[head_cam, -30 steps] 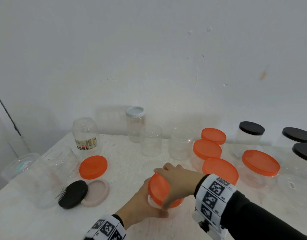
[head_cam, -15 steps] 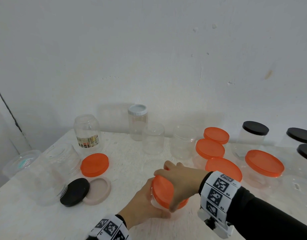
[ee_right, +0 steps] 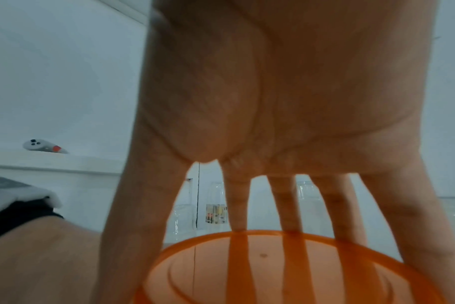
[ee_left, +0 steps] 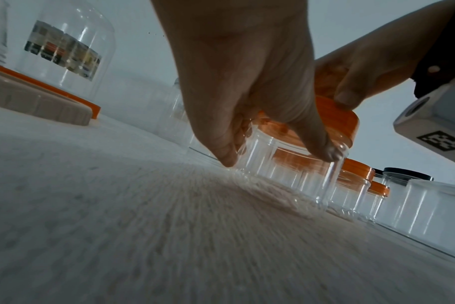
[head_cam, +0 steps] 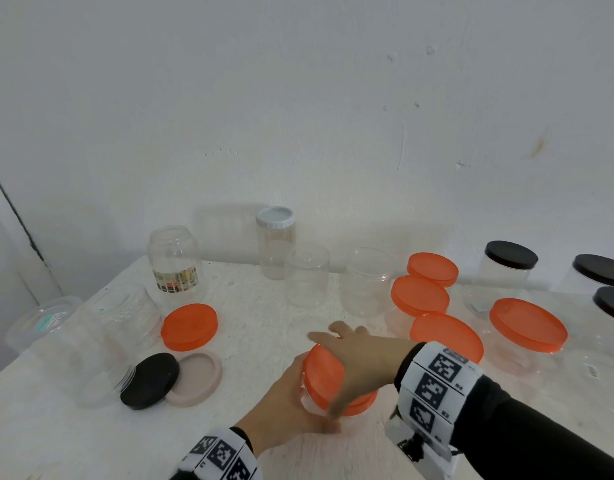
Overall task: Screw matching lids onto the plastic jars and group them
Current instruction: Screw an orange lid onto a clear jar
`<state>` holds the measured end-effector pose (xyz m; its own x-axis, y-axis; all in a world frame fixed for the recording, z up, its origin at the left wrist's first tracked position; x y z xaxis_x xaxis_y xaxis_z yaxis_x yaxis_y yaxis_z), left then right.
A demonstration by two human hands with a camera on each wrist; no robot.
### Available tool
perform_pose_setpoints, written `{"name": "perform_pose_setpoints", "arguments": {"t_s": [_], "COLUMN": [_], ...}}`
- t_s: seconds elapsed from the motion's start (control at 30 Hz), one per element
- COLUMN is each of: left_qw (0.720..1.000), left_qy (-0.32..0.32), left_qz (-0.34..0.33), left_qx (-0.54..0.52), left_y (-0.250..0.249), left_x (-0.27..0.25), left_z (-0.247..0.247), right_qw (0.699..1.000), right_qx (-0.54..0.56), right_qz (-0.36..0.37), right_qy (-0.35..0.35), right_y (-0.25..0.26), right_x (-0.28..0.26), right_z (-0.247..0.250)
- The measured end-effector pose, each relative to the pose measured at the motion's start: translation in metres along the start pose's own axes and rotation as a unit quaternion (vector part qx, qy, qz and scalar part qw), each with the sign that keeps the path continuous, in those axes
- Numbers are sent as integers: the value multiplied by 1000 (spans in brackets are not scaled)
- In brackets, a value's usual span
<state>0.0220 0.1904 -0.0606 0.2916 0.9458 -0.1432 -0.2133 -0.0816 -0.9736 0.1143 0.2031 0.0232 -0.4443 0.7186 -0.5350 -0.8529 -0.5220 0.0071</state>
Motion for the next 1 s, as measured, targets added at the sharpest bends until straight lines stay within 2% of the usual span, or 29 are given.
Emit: {"name": "perform_pose_setpoints", "arguments": {"t_s": [0.1,0.33,0.43,0.5,0.57,0.83,1.0], "left_qw": [1000,1000,1000,1000,1000,1000,1000], "left_qy": [-4,-3,-5,-5,-3,-2,-2], "left_qz": [0,-5,-4,-4,-1,-5,3], "left_qx": [-2,-23,-20,-19,-20,-25,-10], "left_y": [1,0,0,0,1,-1,1], "left_x": [0,0,0,-1,-1,0,-1], "left_z": [0,-1,-1,-1,-1,-1,0], "right_qw": [1000,998,999,998,998,998,998], "right_qx": [-19,-35,-50,-48,-47,-46,-48], "right_qz": [24,-55,-11,23,27,-48,24], "right_qy": [-1,-18,14,19,12,7,18], "right_y": [4,-7,1,8,10,-6,8], "right_x": [0,0,-4,-5,-4,-4,-7], "right_z": [5,6,5,6,7,9,11]}}
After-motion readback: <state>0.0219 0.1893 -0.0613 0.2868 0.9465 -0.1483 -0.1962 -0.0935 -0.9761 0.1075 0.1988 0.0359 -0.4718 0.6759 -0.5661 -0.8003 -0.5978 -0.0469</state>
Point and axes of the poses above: each hand's wrist, its own x-axis towards the middle knuckle, its own z-axis out of the back of the hand, y = z × x, the point moved 9 cm from there along x, towards the middle knuckle, and after that the axes turned 11 degrees about -x, right-handed, at the moved point
